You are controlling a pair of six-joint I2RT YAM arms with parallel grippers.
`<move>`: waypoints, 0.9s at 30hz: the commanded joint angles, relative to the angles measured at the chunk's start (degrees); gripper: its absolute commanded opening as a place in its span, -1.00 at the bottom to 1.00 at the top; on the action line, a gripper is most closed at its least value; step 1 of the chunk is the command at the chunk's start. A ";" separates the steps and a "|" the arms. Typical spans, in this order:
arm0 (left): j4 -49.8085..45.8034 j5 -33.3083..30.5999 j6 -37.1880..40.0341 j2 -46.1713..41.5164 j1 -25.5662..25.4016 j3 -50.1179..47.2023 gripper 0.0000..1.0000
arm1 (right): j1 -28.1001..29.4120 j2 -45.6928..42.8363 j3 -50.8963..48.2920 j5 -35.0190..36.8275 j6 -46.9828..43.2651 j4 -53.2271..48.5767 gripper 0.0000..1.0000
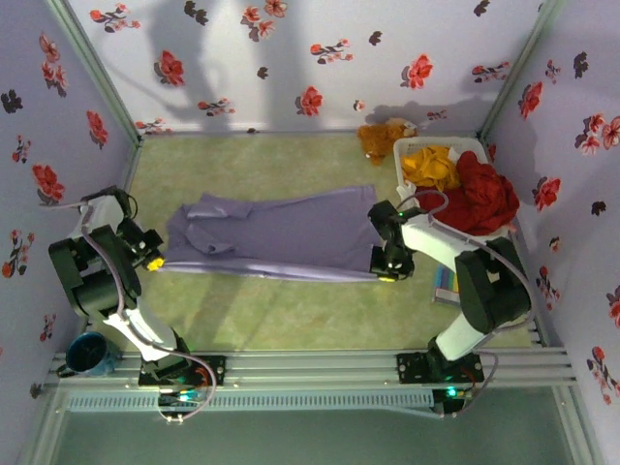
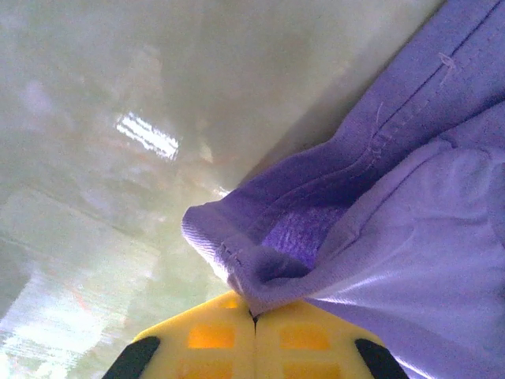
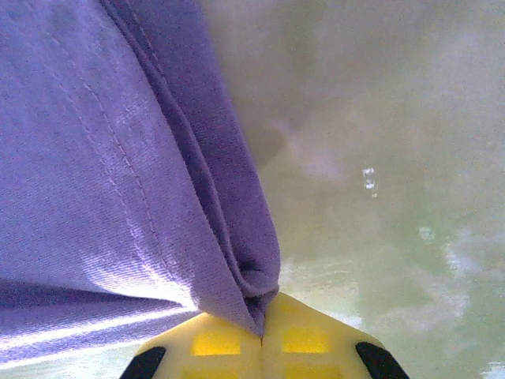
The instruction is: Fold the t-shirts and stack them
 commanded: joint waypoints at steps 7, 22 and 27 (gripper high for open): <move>-8.09 -6.99 -0.06 1.30 -0.15 -0.43 -1.00 | -0.82 3.42 -0.95 1.32 -0.87 -2.46 -1.00; -10.21 -5.85 -1.51 -2.63 -1.62 5.58 -0.02 | -0.43 -2.83 9.64 1.87 -3.21 -10.57 -0.25; -9.88 1.34 -2.44 -3.59 -4.27 9.17 0.07 | -0.60 2.00 13.15 1.04 -6.18 -6.31 -0.23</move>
